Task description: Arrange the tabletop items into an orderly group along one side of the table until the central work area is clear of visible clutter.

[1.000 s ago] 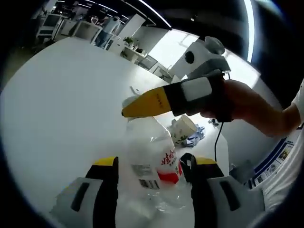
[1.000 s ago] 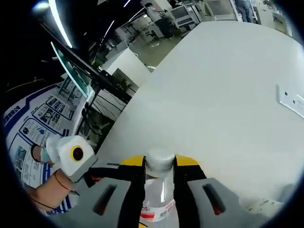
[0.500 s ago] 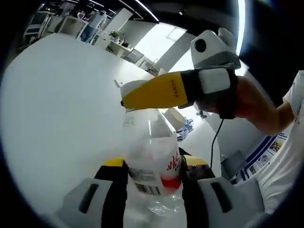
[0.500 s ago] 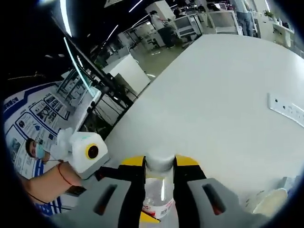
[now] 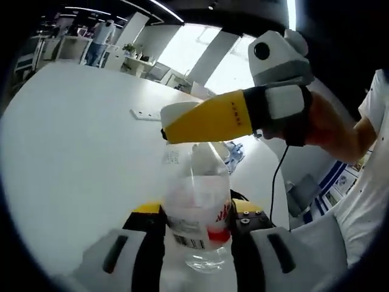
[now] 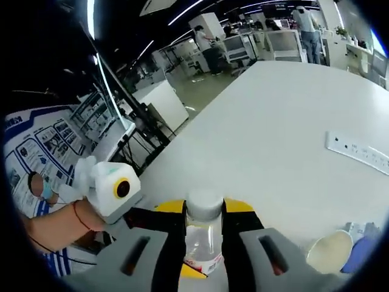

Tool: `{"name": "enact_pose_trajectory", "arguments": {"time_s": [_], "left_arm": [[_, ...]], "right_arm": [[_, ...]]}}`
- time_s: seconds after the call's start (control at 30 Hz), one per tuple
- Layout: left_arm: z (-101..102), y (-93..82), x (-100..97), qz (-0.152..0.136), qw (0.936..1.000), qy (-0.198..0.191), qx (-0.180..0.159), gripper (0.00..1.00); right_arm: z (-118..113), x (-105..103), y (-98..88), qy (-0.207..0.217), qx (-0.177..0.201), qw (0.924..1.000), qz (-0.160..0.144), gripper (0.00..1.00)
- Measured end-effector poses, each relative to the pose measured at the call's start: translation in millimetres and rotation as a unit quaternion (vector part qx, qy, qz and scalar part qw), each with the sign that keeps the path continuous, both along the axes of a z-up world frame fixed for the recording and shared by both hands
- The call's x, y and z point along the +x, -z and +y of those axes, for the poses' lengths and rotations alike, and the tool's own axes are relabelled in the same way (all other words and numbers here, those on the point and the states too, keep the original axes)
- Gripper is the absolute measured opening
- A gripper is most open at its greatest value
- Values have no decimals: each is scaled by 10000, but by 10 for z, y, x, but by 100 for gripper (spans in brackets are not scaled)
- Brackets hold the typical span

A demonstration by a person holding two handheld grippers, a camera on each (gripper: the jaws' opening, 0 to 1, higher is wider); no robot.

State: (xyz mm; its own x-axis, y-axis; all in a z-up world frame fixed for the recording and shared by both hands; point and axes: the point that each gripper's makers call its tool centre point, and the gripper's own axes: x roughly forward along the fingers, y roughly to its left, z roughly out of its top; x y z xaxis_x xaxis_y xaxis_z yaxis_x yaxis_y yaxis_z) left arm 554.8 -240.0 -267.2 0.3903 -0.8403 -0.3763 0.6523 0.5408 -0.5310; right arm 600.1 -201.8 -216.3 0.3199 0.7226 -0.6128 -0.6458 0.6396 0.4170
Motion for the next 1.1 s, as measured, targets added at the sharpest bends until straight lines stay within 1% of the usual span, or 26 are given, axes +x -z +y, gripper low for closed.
{"name": "enact_pose_trajectory", "arguments": {"time_s": [0.33,0.43,0.67,0.8,0.83,0.9,0.93,1.1], "left_arm": [[-197,-243,73,-324,9992,246,34,41],[-269,-313,108,-439,9984,352,92,41],[-384,-418,206,-602,9969,491,147,41],[-443,-509,317,-790,9949,601,202,40],[-451,-523,339,-837,9943,620,209,40],[-476,-551,383,-900,9935,667,214,40],[-491,-565,409,-947,9929,687,215,40],[-530,-600,488,-1129,9902,793,232,40]], "right_arm": [[-250,69,-276,232,177,9990,-329,19],[-324,85,-347,292,228,9984,-430,19],[-466,154,-477,427,326,9969,-567,19],[-540,226,-596,505,375,9948,-796,19],[-558,249,-627,501,363,9940,-907,19],[-575,264,-657,511,354,9930,-1000,19],[-584,280,-683,499,345,9916,-1141,19],[-611,298,-742,505,246,9866,-1534,20]]}}
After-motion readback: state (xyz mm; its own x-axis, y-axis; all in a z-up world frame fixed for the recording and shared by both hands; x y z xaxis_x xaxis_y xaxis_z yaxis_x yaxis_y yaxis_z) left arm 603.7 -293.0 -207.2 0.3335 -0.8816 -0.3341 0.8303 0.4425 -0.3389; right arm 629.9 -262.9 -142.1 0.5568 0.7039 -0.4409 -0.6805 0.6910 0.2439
